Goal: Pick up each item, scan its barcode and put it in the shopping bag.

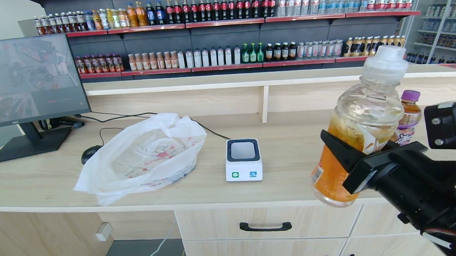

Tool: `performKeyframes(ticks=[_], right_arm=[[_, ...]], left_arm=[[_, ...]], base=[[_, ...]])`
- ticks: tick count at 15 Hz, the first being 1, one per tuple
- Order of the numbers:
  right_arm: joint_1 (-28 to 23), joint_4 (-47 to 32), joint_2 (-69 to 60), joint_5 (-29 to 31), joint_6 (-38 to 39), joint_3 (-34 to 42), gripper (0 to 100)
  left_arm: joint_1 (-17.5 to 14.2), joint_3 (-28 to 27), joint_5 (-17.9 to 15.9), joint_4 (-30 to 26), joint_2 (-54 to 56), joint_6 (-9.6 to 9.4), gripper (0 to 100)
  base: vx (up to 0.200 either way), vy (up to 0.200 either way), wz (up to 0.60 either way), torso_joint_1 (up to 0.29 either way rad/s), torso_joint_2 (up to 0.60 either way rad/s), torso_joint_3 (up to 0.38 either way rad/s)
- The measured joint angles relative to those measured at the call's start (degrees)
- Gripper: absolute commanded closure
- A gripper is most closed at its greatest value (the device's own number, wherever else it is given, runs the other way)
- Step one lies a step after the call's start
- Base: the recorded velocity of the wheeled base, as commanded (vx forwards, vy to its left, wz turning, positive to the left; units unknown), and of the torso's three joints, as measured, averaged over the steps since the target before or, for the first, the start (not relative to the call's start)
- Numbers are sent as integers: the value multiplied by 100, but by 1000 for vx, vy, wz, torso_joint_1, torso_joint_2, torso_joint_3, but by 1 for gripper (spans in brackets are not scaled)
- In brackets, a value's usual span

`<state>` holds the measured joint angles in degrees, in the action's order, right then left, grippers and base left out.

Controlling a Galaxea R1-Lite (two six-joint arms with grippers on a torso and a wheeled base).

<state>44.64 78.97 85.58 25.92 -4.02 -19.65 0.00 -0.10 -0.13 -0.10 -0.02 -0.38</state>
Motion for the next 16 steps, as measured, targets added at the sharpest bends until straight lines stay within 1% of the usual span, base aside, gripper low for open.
performKeyframes(ticks=[6,12,16], right_arm=[[-33,-4,-306,132,77,-16,100],[-16,0,-149,126,88,-204,100],[0,18,-132,112,96,-199,100]], left_arm=[[0,0,4,0,0,-2,0],[0,0,4,0,0,11,0],[-2,0,0,2,0,5,0]], base=[[0,0,0,0,0,0],[0,0,0,0,0,0],[0,200,0,-2,0,2]])
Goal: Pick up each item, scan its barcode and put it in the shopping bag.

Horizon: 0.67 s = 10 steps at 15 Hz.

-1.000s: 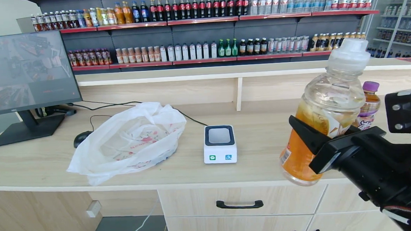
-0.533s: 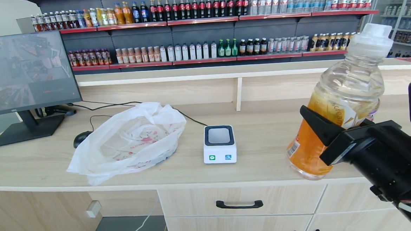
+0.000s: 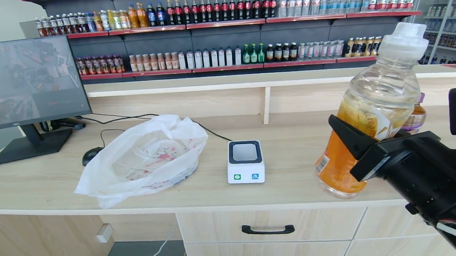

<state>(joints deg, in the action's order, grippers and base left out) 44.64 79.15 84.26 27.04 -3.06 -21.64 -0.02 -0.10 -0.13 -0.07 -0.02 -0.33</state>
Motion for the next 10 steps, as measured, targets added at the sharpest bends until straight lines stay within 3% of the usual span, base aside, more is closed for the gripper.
performKeyframes(ticks=[6,10], right_arm=[[4,-40,60,-27,93,9,100],[9,-40,138,-27,79,-22,100]], left_arm=[[2,0,4,-2,0,-10,0],[7,0,4,-4,0,-10,0]], base=[[0,200,0,3,2,4],[0,0,0,0,0,0]])
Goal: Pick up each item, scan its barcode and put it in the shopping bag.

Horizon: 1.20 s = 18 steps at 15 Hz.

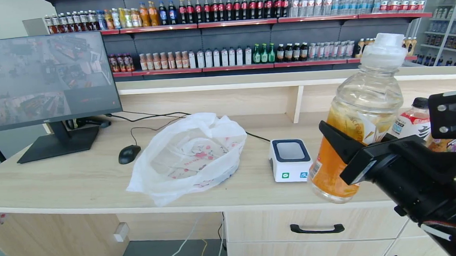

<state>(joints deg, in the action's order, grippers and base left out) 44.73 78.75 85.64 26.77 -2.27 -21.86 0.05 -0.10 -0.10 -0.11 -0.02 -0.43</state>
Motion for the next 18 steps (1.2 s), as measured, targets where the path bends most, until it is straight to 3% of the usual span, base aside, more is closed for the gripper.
performKeyframes(ticks=[6,18], right_arm=[[-52,-4,74,56,-145,-62,100],[-357,205,1012,366,-2349,-1093,100]], left_arm=[[-5,0,-4,4,0,-1,0],[-5,0,-1,4,0,-1,0]], base=[[0,0,0,0,0,0],[0,0,0,0,0,0]])
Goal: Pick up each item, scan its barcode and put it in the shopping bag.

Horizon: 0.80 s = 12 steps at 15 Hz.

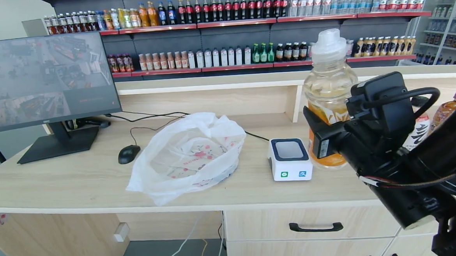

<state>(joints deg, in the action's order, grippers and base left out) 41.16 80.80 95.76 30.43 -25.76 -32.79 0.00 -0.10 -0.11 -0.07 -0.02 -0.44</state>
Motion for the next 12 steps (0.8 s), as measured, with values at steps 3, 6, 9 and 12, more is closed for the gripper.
performKeyframes(ticks=[3,6,9,12], right_arm=[[-23,744,449,-5,-692,-141,100],[-9,912,951,-139,-1330,-276,100],[-4,917,1191,-196,-1825,-340,100],[-4,923,1307,-221,-2263,-367,100]], left_arm=[[0,0,1,0,0,0,0],[0,0,1,-2,0,0,0],[0,0,1,-2,0,0,0],[0,0,0,-2,0,0,0]], base=[[0,0,0,0,0,0],[0,0,0,0,0,0],[0,0,0,0,0,0],[0,0,0,0,0,0]])
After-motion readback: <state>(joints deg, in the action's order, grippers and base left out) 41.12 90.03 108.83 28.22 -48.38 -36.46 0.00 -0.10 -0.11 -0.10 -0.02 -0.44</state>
